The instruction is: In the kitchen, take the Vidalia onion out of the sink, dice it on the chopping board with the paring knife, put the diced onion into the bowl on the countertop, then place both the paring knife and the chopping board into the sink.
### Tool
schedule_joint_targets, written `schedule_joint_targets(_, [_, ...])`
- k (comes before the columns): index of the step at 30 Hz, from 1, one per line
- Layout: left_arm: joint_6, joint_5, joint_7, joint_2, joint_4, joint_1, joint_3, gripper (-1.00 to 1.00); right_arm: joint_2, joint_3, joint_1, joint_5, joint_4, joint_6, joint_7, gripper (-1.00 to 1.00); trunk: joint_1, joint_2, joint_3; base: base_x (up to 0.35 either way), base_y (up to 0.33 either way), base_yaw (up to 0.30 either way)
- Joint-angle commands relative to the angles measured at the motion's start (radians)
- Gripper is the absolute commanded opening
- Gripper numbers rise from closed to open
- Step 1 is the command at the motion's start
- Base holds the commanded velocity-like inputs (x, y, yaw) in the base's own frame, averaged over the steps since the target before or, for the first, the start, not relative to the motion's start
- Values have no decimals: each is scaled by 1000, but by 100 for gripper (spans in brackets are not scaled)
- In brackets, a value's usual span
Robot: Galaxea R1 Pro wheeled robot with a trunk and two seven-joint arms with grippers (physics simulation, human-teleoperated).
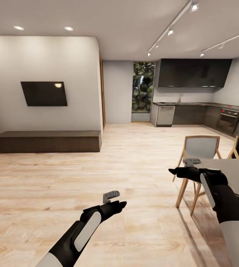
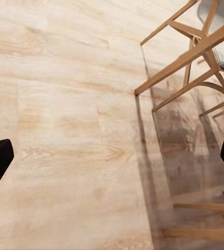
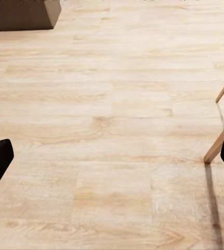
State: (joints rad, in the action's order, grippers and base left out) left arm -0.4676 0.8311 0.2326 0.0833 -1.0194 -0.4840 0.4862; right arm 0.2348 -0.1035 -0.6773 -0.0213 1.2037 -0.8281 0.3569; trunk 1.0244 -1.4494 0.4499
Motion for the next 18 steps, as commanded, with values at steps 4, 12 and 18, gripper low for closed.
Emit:
schedule_joint_targets(4, [-7,19,18,7,-52,3,0,100,1,-1,-1,-2,1,-5,2,100,1,-1,1,264,0,0])
schedule_joint_targets(12, [-17,19,16,7,-97,15,0,100,1,-1,-1,-2,0,-5,3,100,-26,48,-21,37,0,0])
schedule_joint_targets(18, [-15,18,10,0,-79,15,-8,100,1,-1,-1,-2,-1,-3,2,100,-49,90,-40,1,0,0])
